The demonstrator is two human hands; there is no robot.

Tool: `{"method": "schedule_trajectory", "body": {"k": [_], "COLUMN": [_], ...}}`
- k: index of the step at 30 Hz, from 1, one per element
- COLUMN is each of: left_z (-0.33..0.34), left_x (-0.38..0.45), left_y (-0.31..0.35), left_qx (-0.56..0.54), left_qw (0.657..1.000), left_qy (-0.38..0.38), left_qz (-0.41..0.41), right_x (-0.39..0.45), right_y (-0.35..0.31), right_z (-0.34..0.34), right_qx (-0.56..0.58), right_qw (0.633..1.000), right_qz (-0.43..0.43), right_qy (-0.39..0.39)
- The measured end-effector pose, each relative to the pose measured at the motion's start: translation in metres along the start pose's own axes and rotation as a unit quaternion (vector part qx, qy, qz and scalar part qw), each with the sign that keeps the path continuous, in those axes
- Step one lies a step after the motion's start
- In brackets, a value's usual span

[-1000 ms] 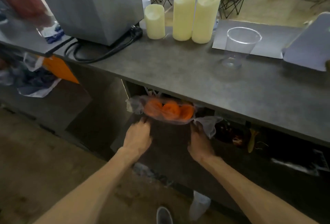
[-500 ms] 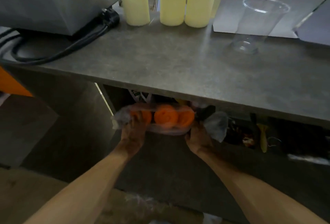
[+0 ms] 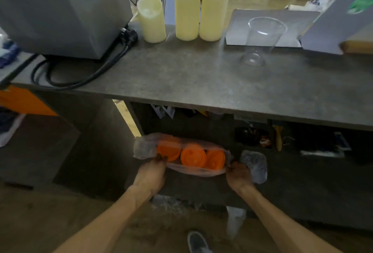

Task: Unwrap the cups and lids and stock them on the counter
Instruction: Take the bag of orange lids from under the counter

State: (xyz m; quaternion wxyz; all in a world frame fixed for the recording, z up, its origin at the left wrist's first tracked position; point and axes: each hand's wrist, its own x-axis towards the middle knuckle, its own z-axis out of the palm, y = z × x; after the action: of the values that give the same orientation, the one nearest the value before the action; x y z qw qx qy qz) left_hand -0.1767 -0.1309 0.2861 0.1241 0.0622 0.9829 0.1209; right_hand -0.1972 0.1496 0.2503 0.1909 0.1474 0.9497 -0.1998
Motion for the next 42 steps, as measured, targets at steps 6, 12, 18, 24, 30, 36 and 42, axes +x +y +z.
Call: {"method": "schedule_trajectory", "body": {"k": [6,12,18,24,30,36,42], "left_z": [-0.011,0.0,-0.024,-0.084,-0.121,-0.155,-0.164], "left_x": [-0.015,0.012,-0.002,-0.031,-0.053,-0.064,-0.052], "left_y": [0.007,0.008,0.027,0.083,0.188,0.347,0.501], "left_qx": [0.1,-0.222,-0.429,-0.483,-0.429,-0.411,-0.423], "left_qw": [0.98,0.943,0.866,0.871,0.898,0.886,0.869], "left_qy": [0.165,0.036,0.068,0.052,-0.003,-0.042,-0.054], "left_qz": [0.048,-0.246,-0.248,-0.072,0.097,0.21,0.252], "right_x": [-0.015,0.013,-0.015,-0.066,-0.141,-0.19,-0.202], "right_y": [0.011,0.009,0.019,0.061,0.128,0.225,0.324], "right_z": [0.003,0.026,0.01,-0.019,-0.088,-0.18,-0.295], "right_qx": [0.074,0.255,0.374,0.491,0.588,0.657,0.69], "right_qw": [0.992,0.956,0.916,0.836,0.752,0.659,0.59], "right_qz": [0.089,0.147,0.147,0.236,0.237,0.228,0.205], "right_qy": [0.06,-0.012,0.002,0.059,0.179,0.286,0.365]}}
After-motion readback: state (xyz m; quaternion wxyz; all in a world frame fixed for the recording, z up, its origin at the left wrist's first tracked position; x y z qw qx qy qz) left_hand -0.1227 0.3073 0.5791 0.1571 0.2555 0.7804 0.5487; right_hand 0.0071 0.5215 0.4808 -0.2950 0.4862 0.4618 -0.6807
